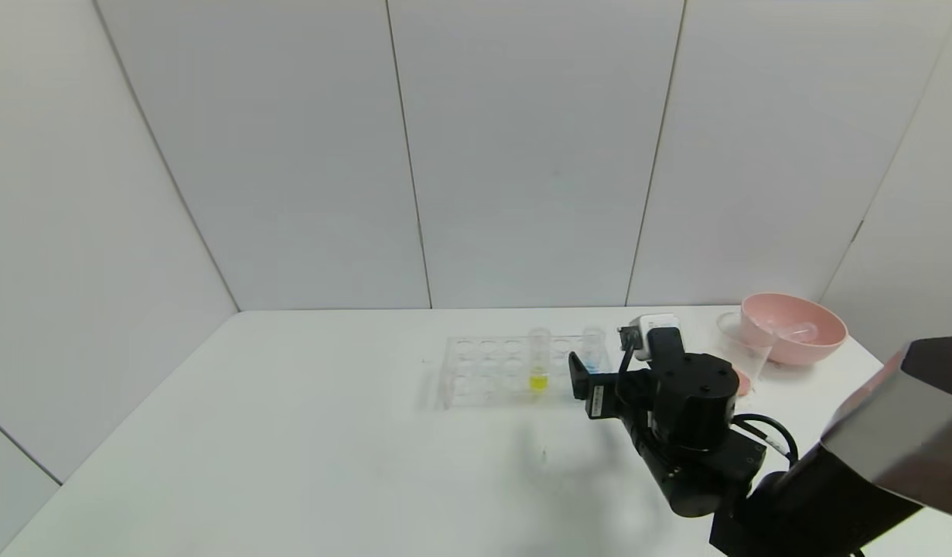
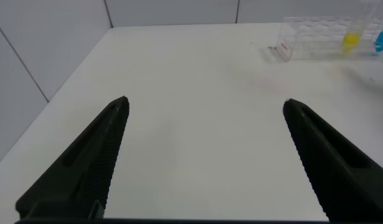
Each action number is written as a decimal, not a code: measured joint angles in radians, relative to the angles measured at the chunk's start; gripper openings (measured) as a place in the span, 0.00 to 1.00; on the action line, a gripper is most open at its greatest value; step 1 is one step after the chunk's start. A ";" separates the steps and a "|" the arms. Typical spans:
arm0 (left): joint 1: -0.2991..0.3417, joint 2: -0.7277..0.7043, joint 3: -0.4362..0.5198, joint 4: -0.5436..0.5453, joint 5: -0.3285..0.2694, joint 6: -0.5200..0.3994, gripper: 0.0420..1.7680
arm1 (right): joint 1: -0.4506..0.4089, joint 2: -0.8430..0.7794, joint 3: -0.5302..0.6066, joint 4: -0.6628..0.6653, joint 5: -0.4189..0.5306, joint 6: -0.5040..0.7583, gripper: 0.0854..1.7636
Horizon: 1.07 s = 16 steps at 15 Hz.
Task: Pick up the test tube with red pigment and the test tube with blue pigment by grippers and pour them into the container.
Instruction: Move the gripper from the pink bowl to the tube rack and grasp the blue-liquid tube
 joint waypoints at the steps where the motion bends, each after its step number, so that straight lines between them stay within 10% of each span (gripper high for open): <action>1: 0.000 0.000 0.000 0.000 0.000 0.000 1.00 | -0.011 0.019 -0.031 0.001 0.007 -0.010 0.96; 16: 0.000 0.000 0.000 0.000 0.000 0.000 1.00 | -0.062 0.166 -0.221 0.011 0.046 -0.048 0.97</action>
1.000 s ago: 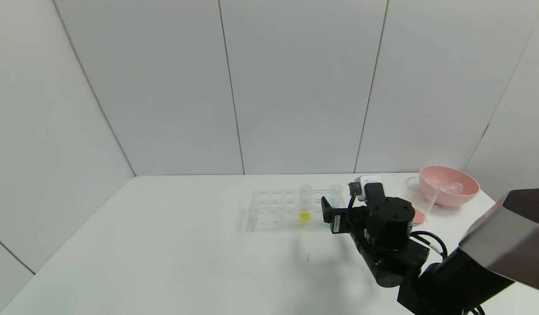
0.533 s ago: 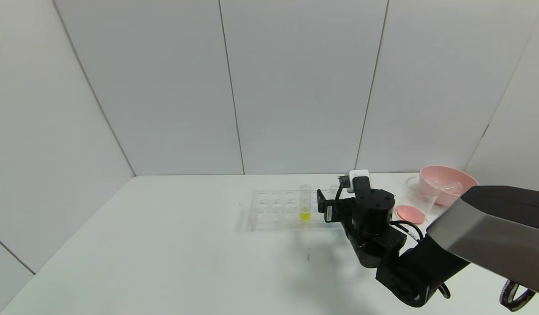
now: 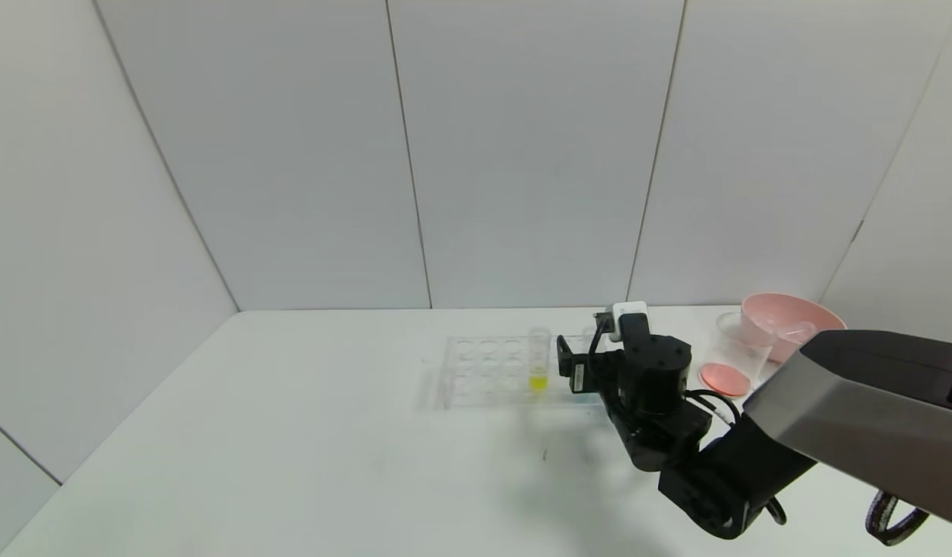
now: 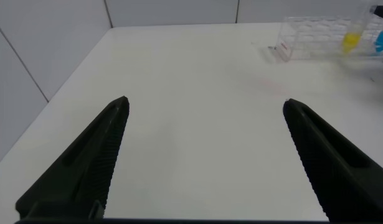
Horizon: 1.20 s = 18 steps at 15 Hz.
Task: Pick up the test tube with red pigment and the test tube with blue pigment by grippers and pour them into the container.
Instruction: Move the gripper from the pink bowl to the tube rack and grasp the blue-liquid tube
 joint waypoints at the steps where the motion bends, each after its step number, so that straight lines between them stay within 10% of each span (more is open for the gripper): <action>1: 0.000 0.000 0.000 0.000 0.000 0.000 1.00 | 0.000 -0.001 0.000 -0.002 0.000 0.001 0.97; 11: 0.000 0.000 0.000 0.000 0.000 0.000 1.00 | 0.000 -0.004 0.006 0.004 0.001 0.001 0.97; 18: 0.000 0.000 0.000 0.000 0.000 0.000 1.00 | 0.000 -0.005 0.002 0.005 0.002 0.000 0.44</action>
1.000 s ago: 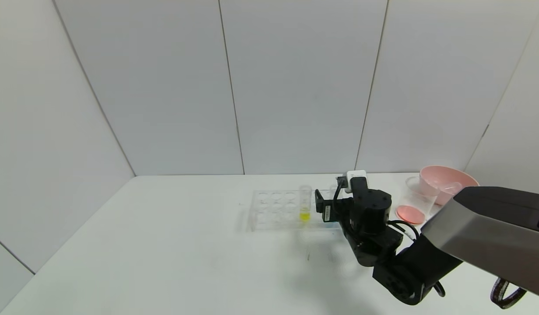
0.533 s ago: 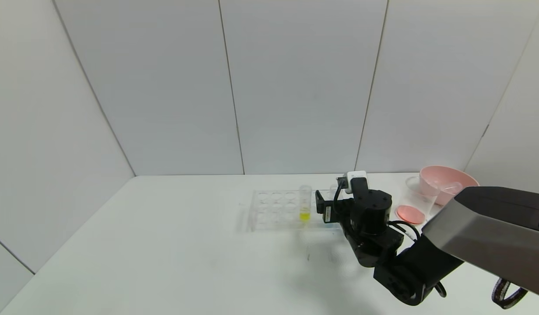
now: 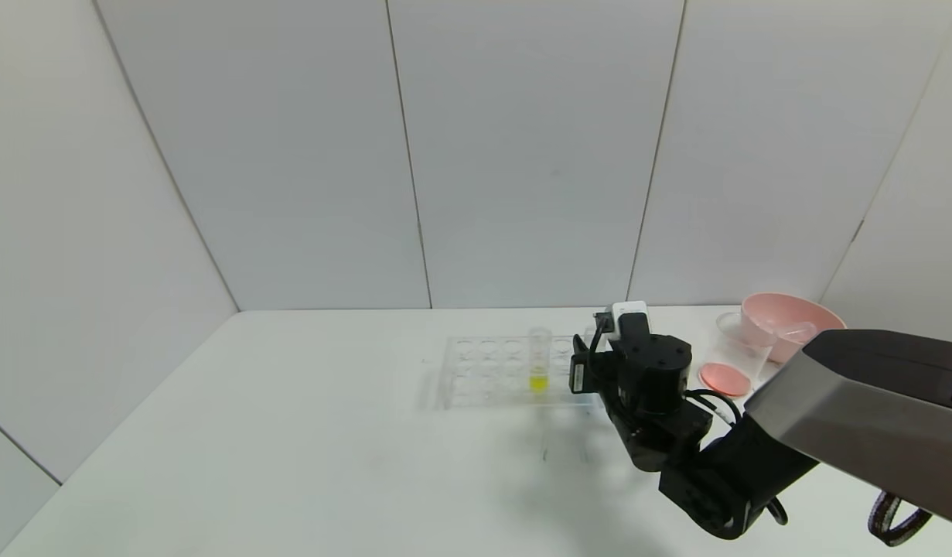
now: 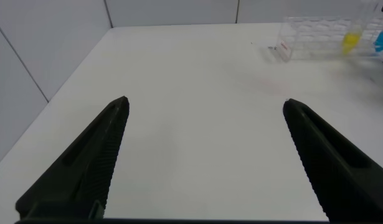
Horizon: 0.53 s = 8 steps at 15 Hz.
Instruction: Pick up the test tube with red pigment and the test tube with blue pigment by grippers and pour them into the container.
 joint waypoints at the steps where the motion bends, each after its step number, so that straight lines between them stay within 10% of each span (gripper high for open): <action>1: 0.000 0.000 0.000 0.000 0.000 0.000 1.00 | 0.000 0.000 0.000 0.000 0.000 0.000 0.35; 8: 0.000 0.000 0.000 0.000 0.000 0.000 1.00 | 0.002 -0.022 0.004 0.001 0.000 -0.028 0.27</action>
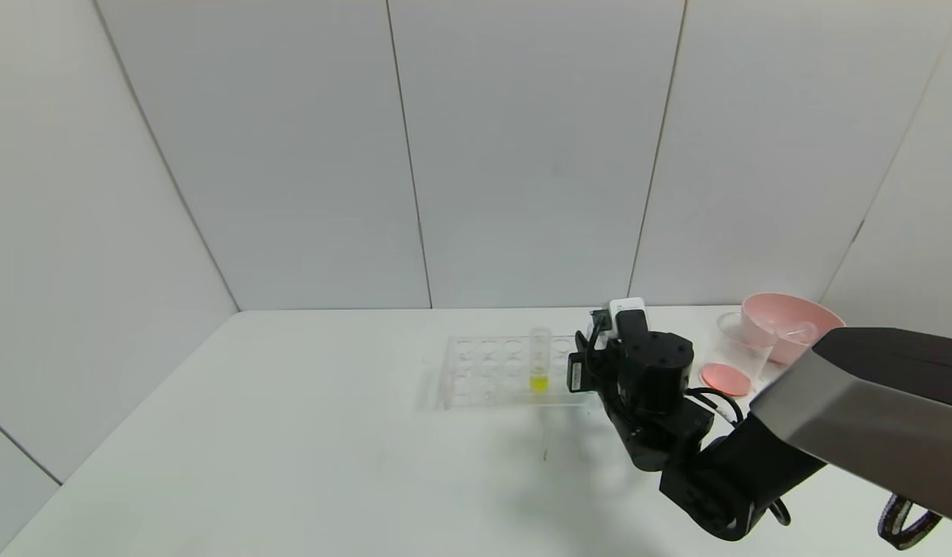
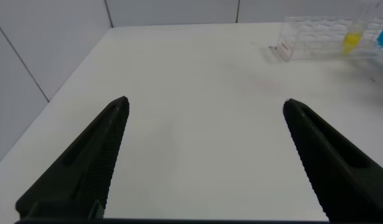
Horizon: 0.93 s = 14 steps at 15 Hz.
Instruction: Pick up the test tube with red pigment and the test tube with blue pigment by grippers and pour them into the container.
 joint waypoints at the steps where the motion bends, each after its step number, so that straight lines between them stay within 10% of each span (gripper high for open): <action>1: 0.000 0.000 0.000 0.000 0.000 0.000 1.00 | 0.000 -0.007 -0.001 0.000 0.000 -0.015 0.27; 14: 0.000 0.000 0.000 -0.001 0.000 0.000 1.00 | 0.019 -0.179 -0.004 0.127 0.022 -0.034 0.27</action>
